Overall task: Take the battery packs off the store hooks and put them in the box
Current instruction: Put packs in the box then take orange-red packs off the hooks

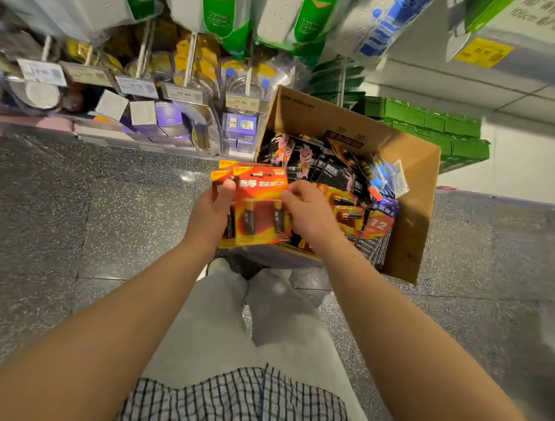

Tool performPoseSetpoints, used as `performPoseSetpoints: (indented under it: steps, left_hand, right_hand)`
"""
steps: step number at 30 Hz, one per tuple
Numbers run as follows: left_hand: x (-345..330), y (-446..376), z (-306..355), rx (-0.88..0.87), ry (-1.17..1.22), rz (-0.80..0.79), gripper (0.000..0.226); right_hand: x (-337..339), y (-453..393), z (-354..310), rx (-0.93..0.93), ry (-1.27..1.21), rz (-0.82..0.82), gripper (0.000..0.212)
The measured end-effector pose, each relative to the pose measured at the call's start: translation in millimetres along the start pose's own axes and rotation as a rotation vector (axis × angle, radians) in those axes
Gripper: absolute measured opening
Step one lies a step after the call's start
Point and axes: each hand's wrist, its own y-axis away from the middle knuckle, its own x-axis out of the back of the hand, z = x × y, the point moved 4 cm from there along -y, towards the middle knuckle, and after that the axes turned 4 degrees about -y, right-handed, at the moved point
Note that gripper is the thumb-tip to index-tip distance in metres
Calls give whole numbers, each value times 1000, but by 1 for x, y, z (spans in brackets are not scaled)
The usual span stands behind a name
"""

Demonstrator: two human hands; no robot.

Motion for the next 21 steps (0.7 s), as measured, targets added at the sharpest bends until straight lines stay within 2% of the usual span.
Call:
performPoseSetpoints:
  steps: [1,4,8,13,15,18,21]
  left_hand:
    - [-2,0,-1,10,40,-41,59]
    - [-9,-2,-12,60,132,-114,24]
    - [-17,-6,-18,106,120,-138,26]
    - [-19,-16,-21,121,111,-131,22]
    - [-19,-18,-21,127,88,-117,21]
    - [-19,-17,-21,126,61,-123,22]
    - [-20,-15,-18,115,50,-120,23]
  right_hand:
    - [-5,0,0,4,-2,11,11]
    - [-14,3,-1,26,24,15,8]
    - [0,5,15,-45,-99,-17,13]
    - [71,-4,75,-222,-74,263,11]
    - [90,-10,93,-237,11,243,19]
    - [95,-20,104,-211,257,69,28]
    - [87,-24,107,-107,525,18,35]
